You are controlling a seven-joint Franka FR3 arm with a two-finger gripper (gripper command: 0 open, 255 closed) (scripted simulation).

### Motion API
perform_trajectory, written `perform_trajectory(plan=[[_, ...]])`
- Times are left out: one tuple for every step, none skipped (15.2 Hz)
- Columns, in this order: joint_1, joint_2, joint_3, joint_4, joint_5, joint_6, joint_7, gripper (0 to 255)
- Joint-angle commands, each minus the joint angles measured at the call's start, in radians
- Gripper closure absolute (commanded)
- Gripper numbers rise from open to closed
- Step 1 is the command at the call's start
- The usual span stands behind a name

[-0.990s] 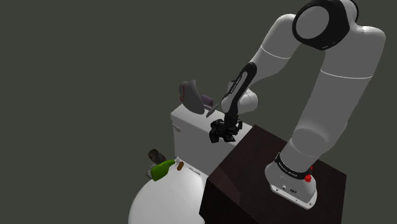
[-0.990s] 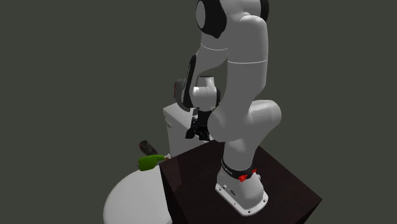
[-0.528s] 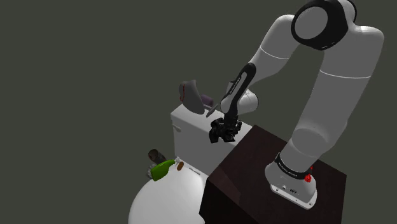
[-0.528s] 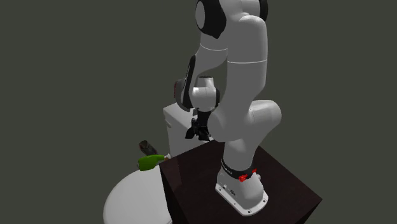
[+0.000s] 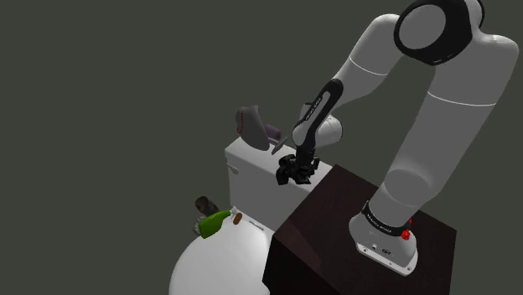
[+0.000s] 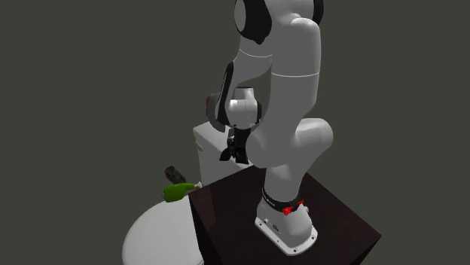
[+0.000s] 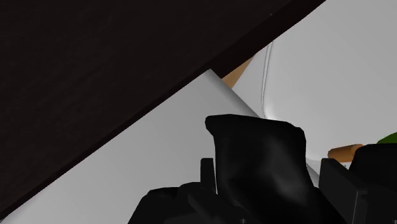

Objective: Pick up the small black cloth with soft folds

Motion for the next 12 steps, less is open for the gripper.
perform_trajectory(plan=[[0.004, -0.037, -0.007, -0.007, -0.017, -0.029, 0.015, 255], [0.005, -0.057, -0.01, -0.01, -0.026, -0.046, 0.023, 255], [0.006, -0.076, -0.013, -0.013, -0.035, -0.063, 0.03, 255], [0.006, -0.096, -0.016, -0.015, -0.044, -0.08, 0.038, 255], [0.006, -0.115, -0.018, -0.017, -0.052, -0.097, 0.044, 255], [0.005, -0.135, -0.019, -0.019, -0.06, -0.114, 0.051, 255], [0.004, -0.154, -0.02, -0.021, -0.068, -0.131, 0.057, 255], [0.003, -0.173, -0.021, -0.022, -0.075, -0.149, 0.063, 255], [0.002, -0.192, -0.022, -0.022, -0.081, -0.167, 0.068, 255], [0.001, -0.21, -0.022, -0.023, -0.088, -0.185, 0.074, 255], [0.0, -0.228, -0.022, -0.023, -0.093, -0.203, 0.079, 255], [0.0, -0.231, -0.022, -0.023, -0.094, -0.205, 0.079, 255]])
